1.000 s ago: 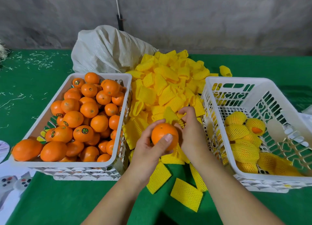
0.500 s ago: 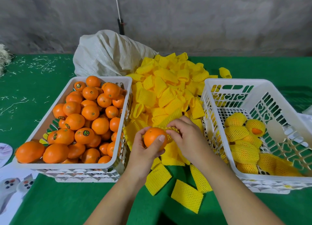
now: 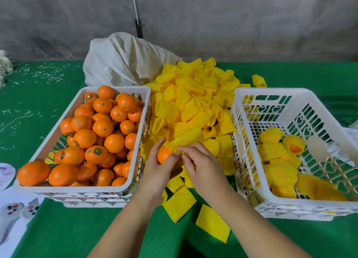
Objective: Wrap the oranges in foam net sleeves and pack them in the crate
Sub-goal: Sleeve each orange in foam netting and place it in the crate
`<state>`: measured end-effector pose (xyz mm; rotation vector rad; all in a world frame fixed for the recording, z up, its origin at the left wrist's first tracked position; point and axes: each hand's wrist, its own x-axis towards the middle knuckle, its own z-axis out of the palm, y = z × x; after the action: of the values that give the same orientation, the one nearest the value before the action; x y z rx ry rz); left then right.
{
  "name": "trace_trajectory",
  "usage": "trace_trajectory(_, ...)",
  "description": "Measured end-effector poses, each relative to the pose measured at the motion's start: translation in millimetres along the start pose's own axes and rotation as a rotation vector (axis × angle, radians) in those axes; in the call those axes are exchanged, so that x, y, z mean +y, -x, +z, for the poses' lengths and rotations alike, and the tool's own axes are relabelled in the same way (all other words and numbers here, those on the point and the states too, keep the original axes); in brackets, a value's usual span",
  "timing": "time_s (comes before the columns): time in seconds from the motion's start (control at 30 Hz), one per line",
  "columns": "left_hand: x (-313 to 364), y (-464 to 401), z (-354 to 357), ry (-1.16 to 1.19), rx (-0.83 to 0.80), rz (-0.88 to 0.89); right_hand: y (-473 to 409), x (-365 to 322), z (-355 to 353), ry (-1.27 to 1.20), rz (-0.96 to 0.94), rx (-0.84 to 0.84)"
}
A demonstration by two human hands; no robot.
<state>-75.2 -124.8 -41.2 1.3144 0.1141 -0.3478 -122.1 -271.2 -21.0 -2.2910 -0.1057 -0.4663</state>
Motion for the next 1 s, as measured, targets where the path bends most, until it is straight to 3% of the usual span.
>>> trace_trajectory(0.2,3.6,-1.0,-0.7,-0.025,-0.083,-0.006,5.2,2.3,5.4,0.015,-0.081,0.119)
trace_trajectory(0.37,-2.3,0.6,-2.4,0.235,-0.289,-0.129,1.9,14.0,1.9,-0.121,-0.028,0.158)
trace_trajectory(0.5,-2.1,5.4,-4.7,0.122,-0.369,-0.122,-2.8,19.8,-4.5,-0.195,0.016,0.153)
trace_trajectory(0.63,-0.1,4.6,-4.2,0.032,-0.267,-0.062,-4.3,18.5,-7.3,-0.225,-0.018,0.131)
trace_trajectory(0.87,-1.0,0.7,15.9,-0.032,0.079,0.054,7.0,2.2,7.3,-0.186,-0.1,0.163)
trace_trajectory(1.0,-3.9,9.1,28.1,-0.017,0.053,-0.025,12.3,2.7,11.2,-0.218,0.0,0.197)
